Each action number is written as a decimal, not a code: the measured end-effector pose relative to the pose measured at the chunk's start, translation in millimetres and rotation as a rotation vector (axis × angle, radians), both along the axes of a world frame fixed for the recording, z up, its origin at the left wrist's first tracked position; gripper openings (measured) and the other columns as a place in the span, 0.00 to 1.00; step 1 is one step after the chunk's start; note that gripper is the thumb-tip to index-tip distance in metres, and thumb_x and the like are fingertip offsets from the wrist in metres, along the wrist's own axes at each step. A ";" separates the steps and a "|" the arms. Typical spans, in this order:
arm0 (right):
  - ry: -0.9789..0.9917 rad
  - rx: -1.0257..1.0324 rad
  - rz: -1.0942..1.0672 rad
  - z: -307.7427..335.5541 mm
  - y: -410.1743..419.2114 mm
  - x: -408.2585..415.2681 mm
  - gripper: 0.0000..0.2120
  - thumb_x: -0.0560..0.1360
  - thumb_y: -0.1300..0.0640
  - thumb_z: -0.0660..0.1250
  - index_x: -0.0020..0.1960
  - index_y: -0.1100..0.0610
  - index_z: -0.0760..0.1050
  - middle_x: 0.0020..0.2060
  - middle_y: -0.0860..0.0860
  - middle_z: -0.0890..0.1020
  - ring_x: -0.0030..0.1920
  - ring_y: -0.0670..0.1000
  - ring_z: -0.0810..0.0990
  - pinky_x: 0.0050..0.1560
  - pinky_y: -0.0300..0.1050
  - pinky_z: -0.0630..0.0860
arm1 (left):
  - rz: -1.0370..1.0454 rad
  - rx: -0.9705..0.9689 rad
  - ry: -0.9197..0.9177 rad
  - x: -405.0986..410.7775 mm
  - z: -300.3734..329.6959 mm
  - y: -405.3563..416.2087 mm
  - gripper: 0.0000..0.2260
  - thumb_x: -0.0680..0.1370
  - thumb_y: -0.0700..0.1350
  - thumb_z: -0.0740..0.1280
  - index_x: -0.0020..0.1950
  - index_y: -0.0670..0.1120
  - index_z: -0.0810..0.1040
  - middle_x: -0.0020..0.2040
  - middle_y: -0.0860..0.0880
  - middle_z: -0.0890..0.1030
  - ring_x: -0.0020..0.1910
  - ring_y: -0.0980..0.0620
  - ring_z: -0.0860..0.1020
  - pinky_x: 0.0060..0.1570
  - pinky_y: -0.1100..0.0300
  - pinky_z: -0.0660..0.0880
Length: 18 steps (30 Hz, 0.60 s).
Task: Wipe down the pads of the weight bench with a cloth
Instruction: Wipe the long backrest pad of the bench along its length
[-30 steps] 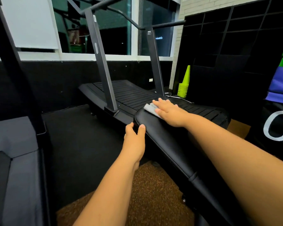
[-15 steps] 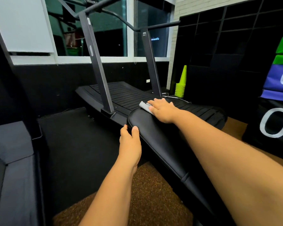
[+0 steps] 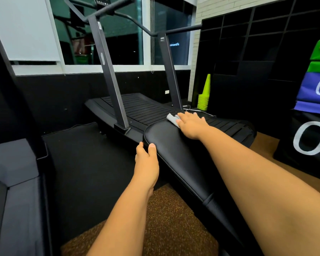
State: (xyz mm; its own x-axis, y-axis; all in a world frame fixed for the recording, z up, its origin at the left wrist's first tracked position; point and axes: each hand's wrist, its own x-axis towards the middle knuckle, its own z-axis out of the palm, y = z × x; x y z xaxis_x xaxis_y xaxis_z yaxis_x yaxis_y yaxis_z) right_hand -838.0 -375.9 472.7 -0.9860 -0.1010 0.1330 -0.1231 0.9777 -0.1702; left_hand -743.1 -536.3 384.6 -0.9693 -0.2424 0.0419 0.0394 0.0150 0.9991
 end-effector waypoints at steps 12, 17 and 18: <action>-0.079 -0.065 0.002 -17.2 65.7 45.7 0.25 0.84 0.46 0.45 0.79 0.46 0.46 0.79 0.50 0.46 0.78 0.56 0.42 0.75 0.59 0.41 | -0.018 0.006 -0.030 5.5 4.9 0.4 0.26 0.83 0.58 0.52 0.79 0.55 0.50 0.78 0.48 0.58 0.74 0.45 0.63 0.70 0.43 0.65; -0.045 0.040 0.070 -22.3 25.4 72.7 0.25 0.83 0.45 0.45 0.79 0.48 0.46 0.79 0.51 0.46 0.78 0.57 0.43 0.74 0.60 0.43 | -0.009 0.001 -0.042 3.9 4.1 1.4 0.26 0.82 0.59 0.52 0.79 0.56 0.51 0.78 0.46 0.60 0.73 0.43 0.65 0.70 0.43 0.65; -0.040 0.036 0.153 -23.7 12.9 88.6 0.25 0.83 0.46 0.45 0.79 0.47 0.45 0.79 0.50 0.45 0.78 0.56 0.41 0.74 0.59 0.42 | -0.008 -0.005 -0.037 3.7 4.4 0.8 0.26 0.82 0.59 0.52 0.79 0.56 0.51 0.77 0.45 0.60 0.72 0.43 0.65 0.70 0.43 0.66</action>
